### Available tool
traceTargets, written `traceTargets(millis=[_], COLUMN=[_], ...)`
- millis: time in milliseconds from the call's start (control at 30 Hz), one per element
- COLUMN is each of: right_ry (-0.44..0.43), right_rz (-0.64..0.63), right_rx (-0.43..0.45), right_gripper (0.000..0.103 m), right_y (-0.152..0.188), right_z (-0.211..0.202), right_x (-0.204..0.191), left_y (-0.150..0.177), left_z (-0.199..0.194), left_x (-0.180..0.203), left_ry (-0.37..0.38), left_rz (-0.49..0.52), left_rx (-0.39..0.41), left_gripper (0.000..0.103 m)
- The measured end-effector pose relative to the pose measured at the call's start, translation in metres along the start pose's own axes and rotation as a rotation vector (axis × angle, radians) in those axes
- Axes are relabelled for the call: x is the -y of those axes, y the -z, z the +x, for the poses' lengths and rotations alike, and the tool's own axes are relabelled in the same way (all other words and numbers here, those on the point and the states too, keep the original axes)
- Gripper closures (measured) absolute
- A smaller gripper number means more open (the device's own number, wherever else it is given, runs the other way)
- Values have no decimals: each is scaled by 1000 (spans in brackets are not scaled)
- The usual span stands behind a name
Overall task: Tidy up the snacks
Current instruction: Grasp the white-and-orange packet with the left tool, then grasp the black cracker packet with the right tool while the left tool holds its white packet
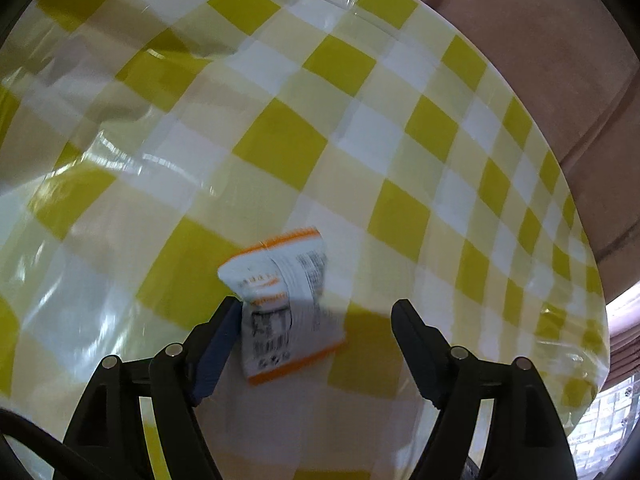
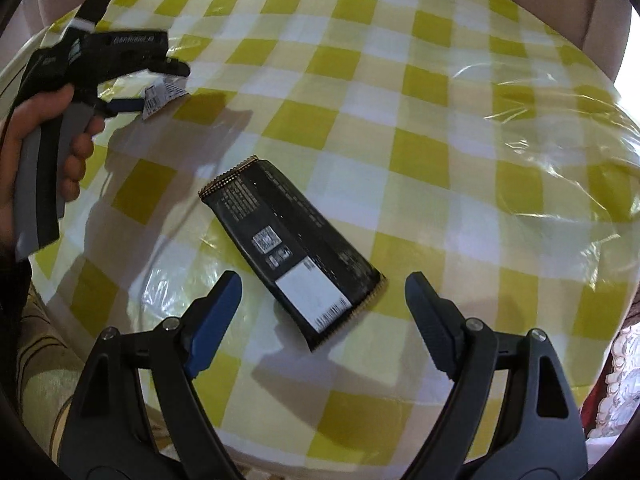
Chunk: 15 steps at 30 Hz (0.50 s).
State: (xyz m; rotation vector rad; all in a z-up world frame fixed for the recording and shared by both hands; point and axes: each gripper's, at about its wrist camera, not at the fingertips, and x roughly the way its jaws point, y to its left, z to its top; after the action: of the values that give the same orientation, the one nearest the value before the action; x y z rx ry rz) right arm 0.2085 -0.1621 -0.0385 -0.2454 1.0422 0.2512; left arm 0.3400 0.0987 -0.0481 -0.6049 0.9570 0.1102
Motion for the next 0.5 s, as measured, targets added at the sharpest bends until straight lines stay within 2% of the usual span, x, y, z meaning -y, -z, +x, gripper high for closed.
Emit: traceTargets(millis=[100, 167, 200, 300, 500], right_ry=[-2, -4, -5, 1, -3], right_rz=[-11, -20, -27, -45, -55], right_rx=[-15, -22, -27, -46, -66], right_gripper=[17, 17, 17, 17, 17], right_y=[-5, -9, -11, -15, -22], right_z=[8, 13, 16, 25, 38], right_x=[-4, -6, -8, -12, -15], left_y=[-3, 0, 4, 11, 16], left_z=[6, 12, 14, 17, 14], left_x=[10, 23, 30, 39, 43], left_ry=[-49, -126, -182, -282, -261], left_rz=[72, 183, 242, 336, 362], left_rx=[8, 10, 15, 28, 20], left_gripper=[26, 30, 37, 52, 58])
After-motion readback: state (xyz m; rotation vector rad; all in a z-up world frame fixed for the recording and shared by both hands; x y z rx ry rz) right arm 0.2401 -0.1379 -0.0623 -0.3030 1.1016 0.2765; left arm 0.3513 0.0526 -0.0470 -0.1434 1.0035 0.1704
